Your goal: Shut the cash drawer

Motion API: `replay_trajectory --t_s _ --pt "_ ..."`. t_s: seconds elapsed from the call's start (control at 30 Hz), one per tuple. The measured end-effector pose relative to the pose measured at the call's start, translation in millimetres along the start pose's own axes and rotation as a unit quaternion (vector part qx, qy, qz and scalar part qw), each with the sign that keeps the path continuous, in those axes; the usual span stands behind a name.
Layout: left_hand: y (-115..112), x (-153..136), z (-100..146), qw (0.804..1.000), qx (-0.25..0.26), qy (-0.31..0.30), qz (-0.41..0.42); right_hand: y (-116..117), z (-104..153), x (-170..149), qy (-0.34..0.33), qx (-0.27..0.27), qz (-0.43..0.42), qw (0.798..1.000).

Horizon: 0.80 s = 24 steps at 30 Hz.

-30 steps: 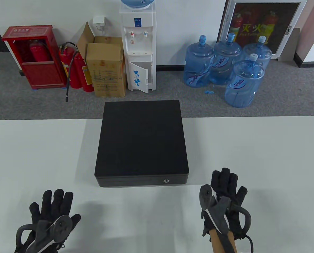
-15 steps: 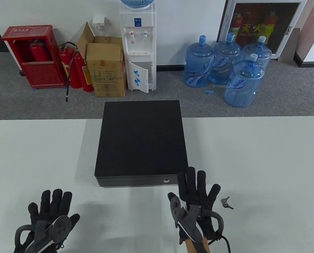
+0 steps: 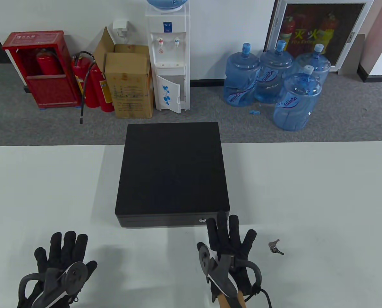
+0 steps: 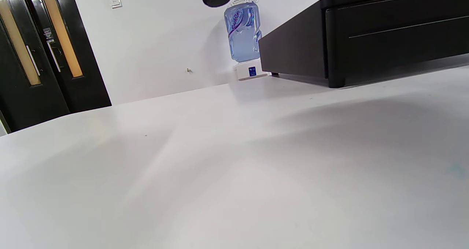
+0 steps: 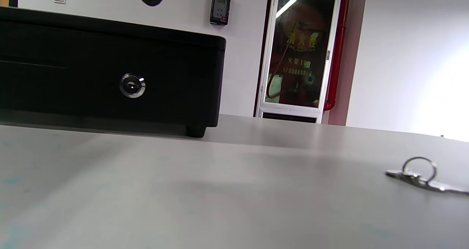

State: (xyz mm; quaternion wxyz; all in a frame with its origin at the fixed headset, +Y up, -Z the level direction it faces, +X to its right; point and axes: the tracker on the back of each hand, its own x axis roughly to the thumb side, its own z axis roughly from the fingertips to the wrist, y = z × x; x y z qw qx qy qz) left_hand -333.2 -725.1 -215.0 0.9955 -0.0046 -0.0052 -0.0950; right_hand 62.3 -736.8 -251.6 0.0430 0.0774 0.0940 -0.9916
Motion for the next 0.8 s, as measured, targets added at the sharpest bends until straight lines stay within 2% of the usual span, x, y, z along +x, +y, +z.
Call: replay_trajectory --t_s 0.8 --pt "-0.4 -4.6 0.5 1.000 -0.014 0.009 0.014 4.2 -1.6 -6.1 0.007 0.018 -0.006 1.000"
